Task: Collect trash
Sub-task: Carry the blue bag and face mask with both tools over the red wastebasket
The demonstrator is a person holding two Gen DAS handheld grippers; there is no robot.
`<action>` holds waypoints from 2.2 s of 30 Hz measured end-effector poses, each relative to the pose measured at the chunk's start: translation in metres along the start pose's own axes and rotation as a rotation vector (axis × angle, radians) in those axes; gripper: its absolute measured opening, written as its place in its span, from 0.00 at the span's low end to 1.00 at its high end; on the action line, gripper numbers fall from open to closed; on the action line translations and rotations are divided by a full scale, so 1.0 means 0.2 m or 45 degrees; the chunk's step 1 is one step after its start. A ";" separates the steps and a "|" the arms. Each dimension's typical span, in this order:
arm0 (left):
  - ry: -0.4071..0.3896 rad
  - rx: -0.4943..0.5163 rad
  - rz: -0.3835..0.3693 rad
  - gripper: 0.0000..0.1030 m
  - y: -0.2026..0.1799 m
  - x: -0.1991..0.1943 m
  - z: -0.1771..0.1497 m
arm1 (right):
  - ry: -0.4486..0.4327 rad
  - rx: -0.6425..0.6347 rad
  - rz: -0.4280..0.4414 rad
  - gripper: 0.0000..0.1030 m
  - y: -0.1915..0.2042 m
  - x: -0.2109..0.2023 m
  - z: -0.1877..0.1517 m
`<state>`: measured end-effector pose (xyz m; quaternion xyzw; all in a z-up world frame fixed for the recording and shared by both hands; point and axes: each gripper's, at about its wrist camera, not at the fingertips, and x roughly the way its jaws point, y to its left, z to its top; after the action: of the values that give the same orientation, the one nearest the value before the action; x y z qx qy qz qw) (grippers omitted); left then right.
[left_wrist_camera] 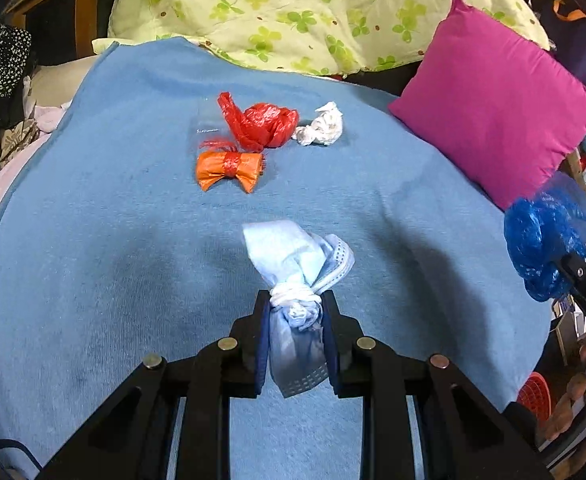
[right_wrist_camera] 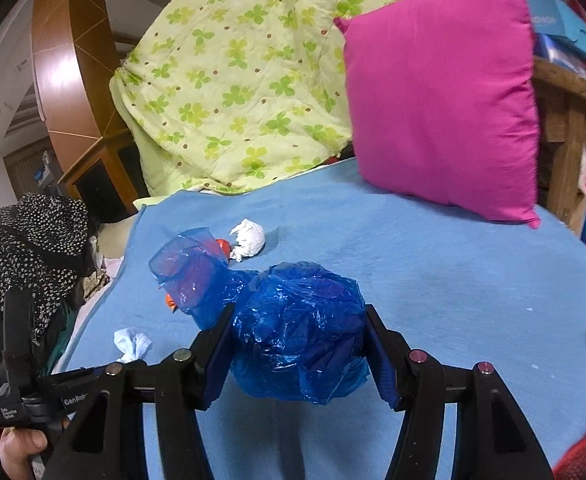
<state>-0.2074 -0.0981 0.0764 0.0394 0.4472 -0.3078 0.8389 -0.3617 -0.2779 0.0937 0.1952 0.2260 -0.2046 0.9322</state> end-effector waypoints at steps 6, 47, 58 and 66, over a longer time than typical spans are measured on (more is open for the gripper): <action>-0.023 0.032 -0.018 0.24 -0.07 -0.07 -0.03 | -0.027 0.021 -0.061 0.61 -0.08 -0.17 -0.02; -0.065 0.481 -0.401 0.24 -1.12 -0.30 -0.20 | -0.076 0.312 -0.687 0.60 -0.96 -1.30 -0.45; -0.034 0.620 -0.502 0.24 -1.42 -0.34 -0.33 | -0.022 0.390 -0.747 0.61 -1.11 -1.35 -0.59; -0.014 0.671 -0.522 0.24 -1.52 -0.33 -0.38 | 0.019 0.444 -0.745 0.62 -1.18 -1.31 -0.65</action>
<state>-0.4575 -0.2854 0.1452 0.1626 0.3463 -0.5755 0.7228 -0.7299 -0.3411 0.0541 0.2802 0.2410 -0.4975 0.7848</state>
